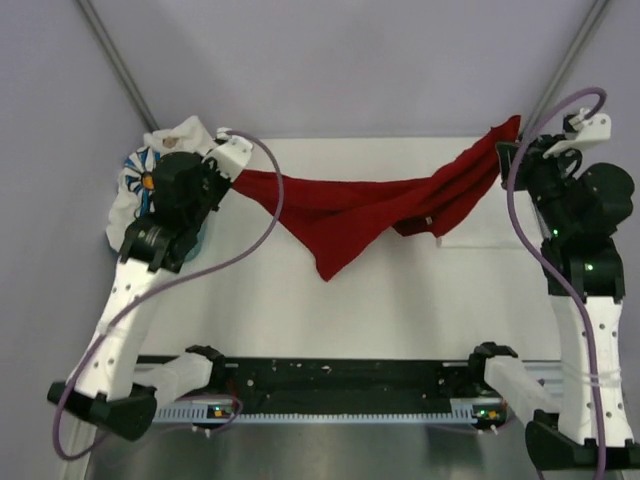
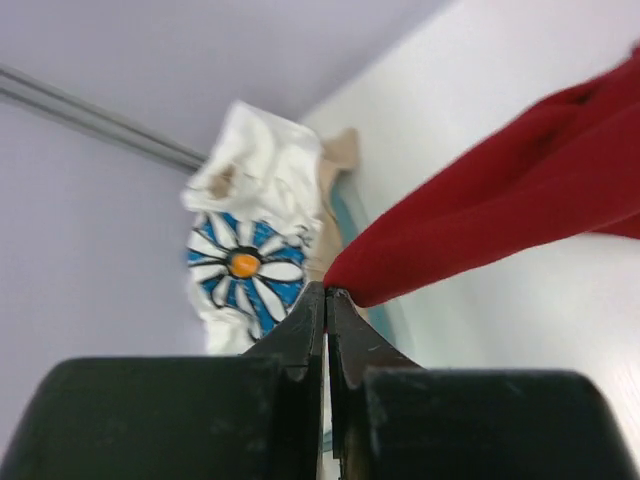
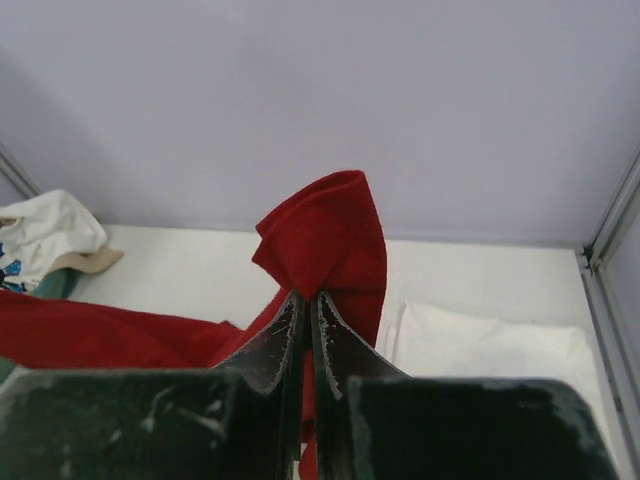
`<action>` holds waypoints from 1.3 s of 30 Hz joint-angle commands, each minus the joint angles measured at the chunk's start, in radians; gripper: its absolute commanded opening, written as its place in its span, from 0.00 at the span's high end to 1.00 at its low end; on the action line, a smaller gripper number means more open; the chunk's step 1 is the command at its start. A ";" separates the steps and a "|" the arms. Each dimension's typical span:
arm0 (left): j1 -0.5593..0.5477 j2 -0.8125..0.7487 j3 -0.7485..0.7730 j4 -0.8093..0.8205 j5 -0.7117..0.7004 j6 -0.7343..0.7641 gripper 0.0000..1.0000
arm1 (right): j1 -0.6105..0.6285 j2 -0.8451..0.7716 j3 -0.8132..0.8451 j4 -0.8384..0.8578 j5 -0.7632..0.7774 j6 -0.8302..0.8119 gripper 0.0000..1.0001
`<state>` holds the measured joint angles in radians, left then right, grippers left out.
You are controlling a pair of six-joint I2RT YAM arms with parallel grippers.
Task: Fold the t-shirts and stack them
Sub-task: Flatten out the tshirt
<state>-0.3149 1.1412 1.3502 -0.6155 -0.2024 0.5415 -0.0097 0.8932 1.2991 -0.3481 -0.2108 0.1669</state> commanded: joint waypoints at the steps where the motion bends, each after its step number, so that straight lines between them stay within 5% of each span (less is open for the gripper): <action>1: 0.008 -0.113 0.102 -0.070 -0.117 0.074 1.00 | -0.013 -0.057 0.109 -0.005 -0.012 -0.018 1.00; 14: 0.039 -0.296 0.349 -0.199 -0.316 0.133 1.00 | -0.012 -0.269 0.301 -0.127 -0.039 -0.067 1.00; 20: 0.039 -0.324 0.197 -0.176 -0.351 0.155 1.00 | -0.012 -0.246 0.275 -0.126 -0.064 -0.070 1.00; 27: 0.079 -0.154 -0.182 0.110 -0.382 0.222 1.00 | -0.012 -0.035 0.011 0.124 -0.330 0.175 1.00; 31: 0.088 0.088 -0.273 0.288 -0.466 0.250 0.68 | 0.004 0.172 -0.149 0.394 -0.356 0.318 1.00; 34: 0.082 0.244 -0.205 0.283 -0.497 0.209 0.55 | 0.079 0.367 -0.088 0.396 -0.283 0.257 1.00; 39: -0.048 0.252 -0.166 0.180 -0.362 0.175 0.53 | 0.120 0.698 0.130 0.351 -0.272 0.192 1.00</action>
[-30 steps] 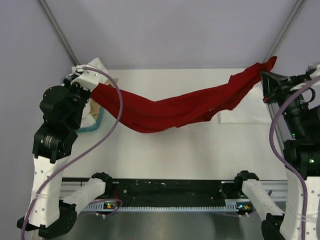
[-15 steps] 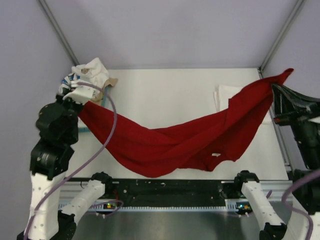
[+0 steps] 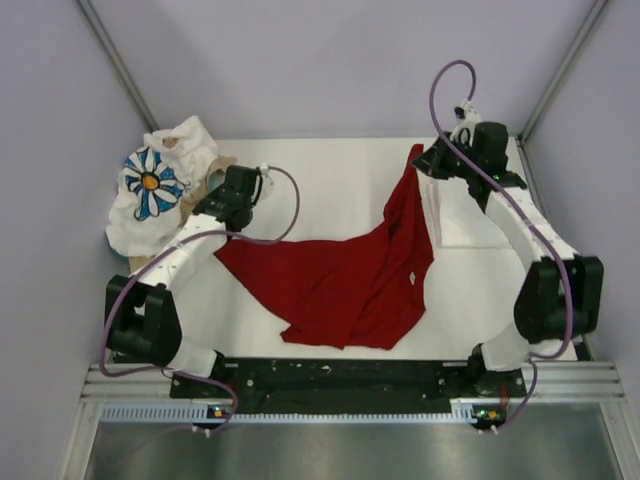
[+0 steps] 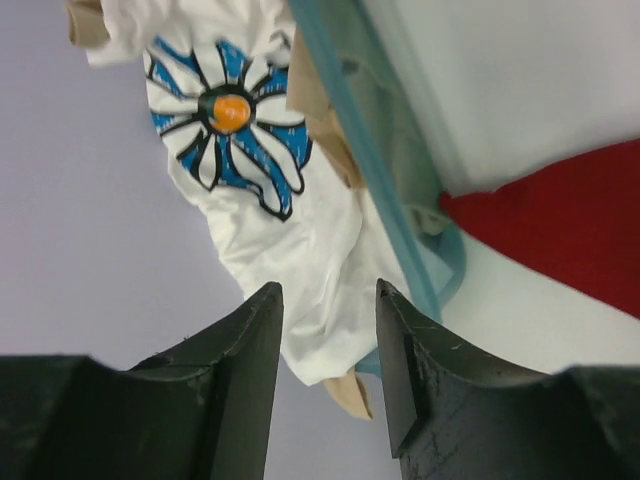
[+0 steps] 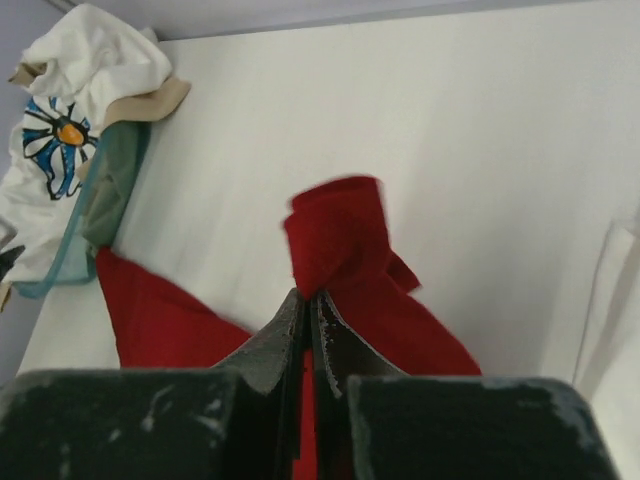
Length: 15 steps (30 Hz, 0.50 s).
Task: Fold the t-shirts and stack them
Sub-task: Flatten out the tshirt
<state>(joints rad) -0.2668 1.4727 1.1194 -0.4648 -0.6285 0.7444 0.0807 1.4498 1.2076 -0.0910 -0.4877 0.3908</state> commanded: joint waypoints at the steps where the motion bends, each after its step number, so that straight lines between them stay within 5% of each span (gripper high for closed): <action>1: -0.121 -0.100 0.040 0.026 0.110 -0.014 0.52 | 0.031 0.197 0.269 0.062 0.012 -0.039 1.00; 11: -0.120 -0.137 -0.047 -0.132 0.315 -0.089 0.50 | 0.031 0.723 0.979 -0.180 0.227 -0.021 0.99; 12: -0.112 -0.138 -0.050 -0.139 0.325 -0.089 0.50 | 0.030 0.795 1.100 -0.234 0.241 -0.023 0.86; 15: -0.069 -0.144 -0.055 -0.169 0.363 -0.085 0.49 | 0.031 0.889 1.259 -0.389 0.184 -0.072 0.22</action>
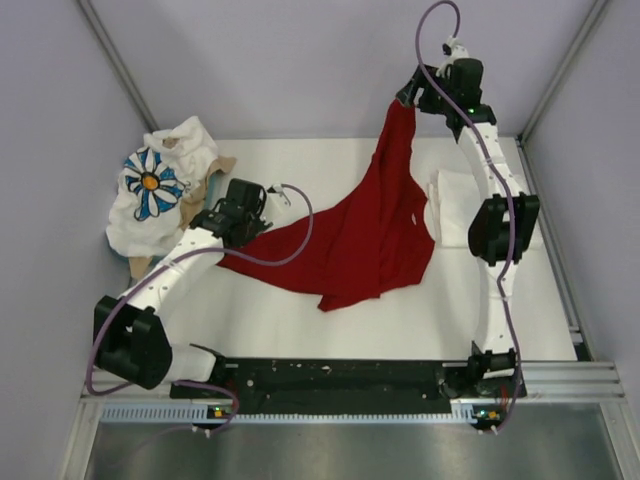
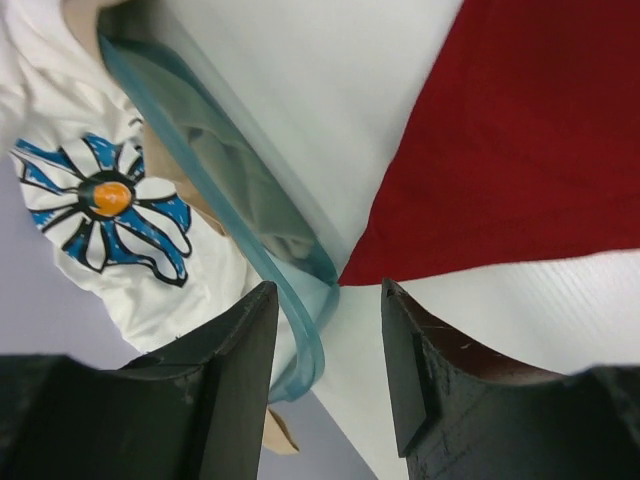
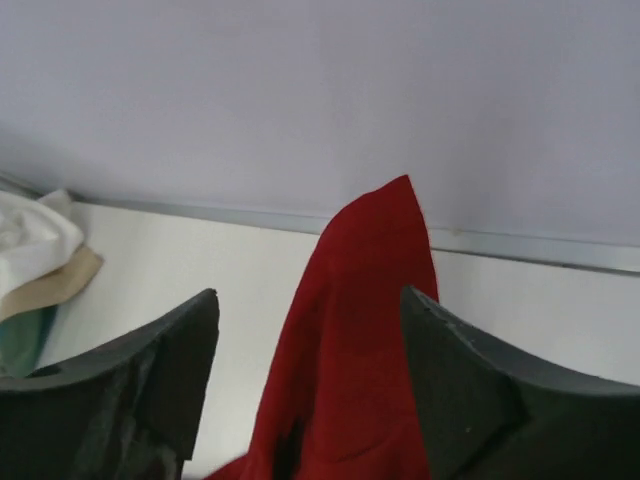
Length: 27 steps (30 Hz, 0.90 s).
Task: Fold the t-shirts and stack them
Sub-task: Flatten out the tshirt
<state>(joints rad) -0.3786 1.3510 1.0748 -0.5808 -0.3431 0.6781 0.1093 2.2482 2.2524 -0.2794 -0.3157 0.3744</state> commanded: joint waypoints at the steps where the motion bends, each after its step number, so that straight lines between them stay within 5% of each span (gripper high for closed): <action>1: 0.058 -0.024 -0.013 -0.056 0.088 -0.015 0.49 | 0.006 0.076 0.198 -0.231 -0.002 -0.083 0.02; 8: 0.174 0.017 -0.038 -0.034 0.131 0.043 0.49 | 0.067 -0.293 -0.348 -0.250 0.098 -0.261 0.01; 16: 0.296 0.089 -0.064 0.015 0.151 0.067 0.53 | 0.237 -0.602 -0.937 -0.195 0.093 -0.273 0.02; 20: 0.307 0.103 -0.070 0.018 0.157 0.049 0.56 | 0.334 -0.619 -1.077 -0.190 0.132 -0.249 0.14; 24: 0.308 0.077 -0.096 0.029 0.170 0.049 0.55 | 0.369 -0.615 -1.145 -0.202 0.095 -0.200 0.42; 27: 0.308 0.066 -0.104 0.032 0.173 0.046 0.55 | 0.385 -0.611 -1.186 -0.201 0.086 -0.186 0.47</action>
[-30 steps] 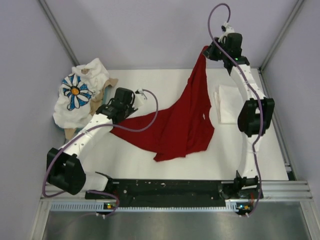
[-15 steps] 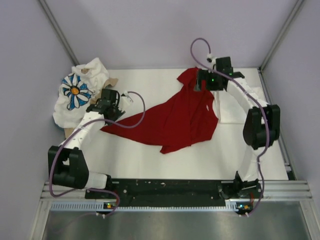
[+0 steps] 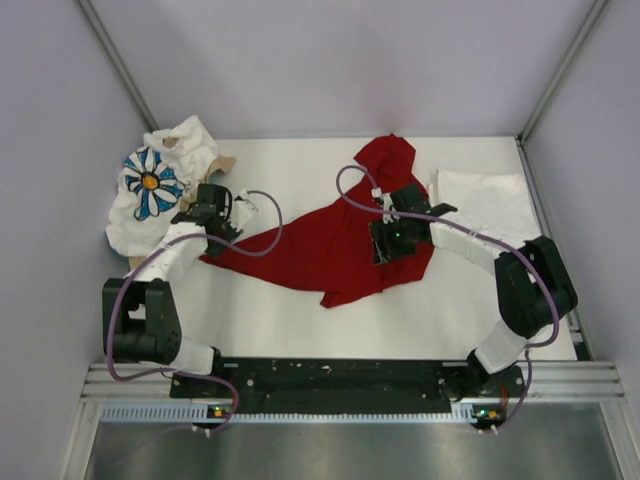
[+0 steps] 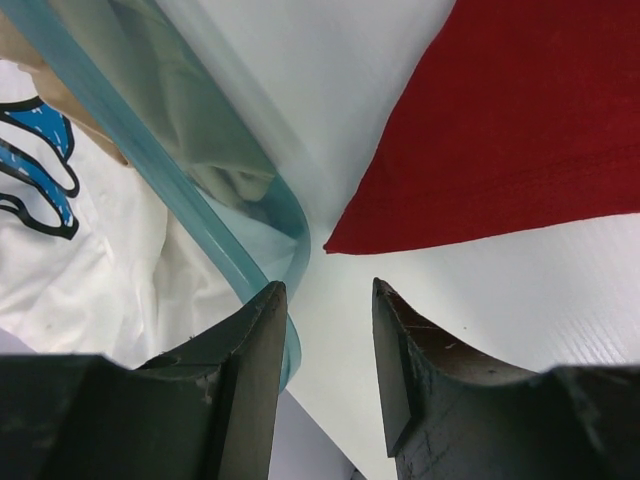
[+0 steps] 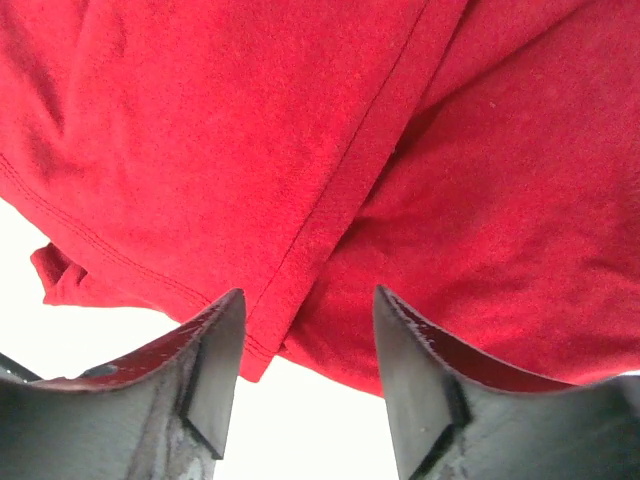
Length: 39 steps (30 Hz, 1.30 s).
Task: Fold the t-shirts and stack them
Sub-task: Flatten out the tshirt
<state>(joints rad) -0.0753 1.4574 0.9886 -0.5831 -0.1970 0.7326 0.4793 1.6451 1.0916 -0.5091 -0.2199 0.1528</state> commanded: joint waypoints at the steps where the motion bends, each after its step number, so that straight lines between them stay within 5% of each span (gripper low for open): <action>1: 0.005 -0.043 -0.019 0.034 0.028 -0.007 0.55 | 0.018 -0.002 -0.032 0.033 -0.028 0.039 0.48; 11: 0.005 -0.068 -0.039 0.043 0.038 -0.013 0.56 | 0.031 0.071 -0.085 0.130 -0.159 0.086 0.59; 17: 0.006 -0.066 -0.056 0.054 0.041 -0.018 0.55 | 0.033 0.026 -0.087 0.139 -0.142 0.105 0.92; 20: 0.006 -0.068 -0.061 0.057 0.044 -0.021 0.55 | 0.039 -0.005 -0.084 0.138 -0.127 0.111 1.00; 28: 0.012 -0.077 -0.070 0.055 0.037 -0.010 0.55 | 0.058 -0.105 -0.013 0.093 -0.185 0.103 1.00; 32: 0.016 -0.086 -0.070 0.072 0.036 -0.018 0.55 | 0.058 -0.035 0.253 0.133 -0.277 0.056 1.00; 39: 0.016 -0.091 -0.038 0.025 0.100 -0.056 0.54 | 0.033 0.535 1.137 0.331 -0.335 0.311 1.00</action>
<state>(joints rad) -0.0658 1.4025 0.9257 -0.5461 -0.1631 0.7033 0.5220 1.9198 1.8278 -0.3470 -0.4808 0.2909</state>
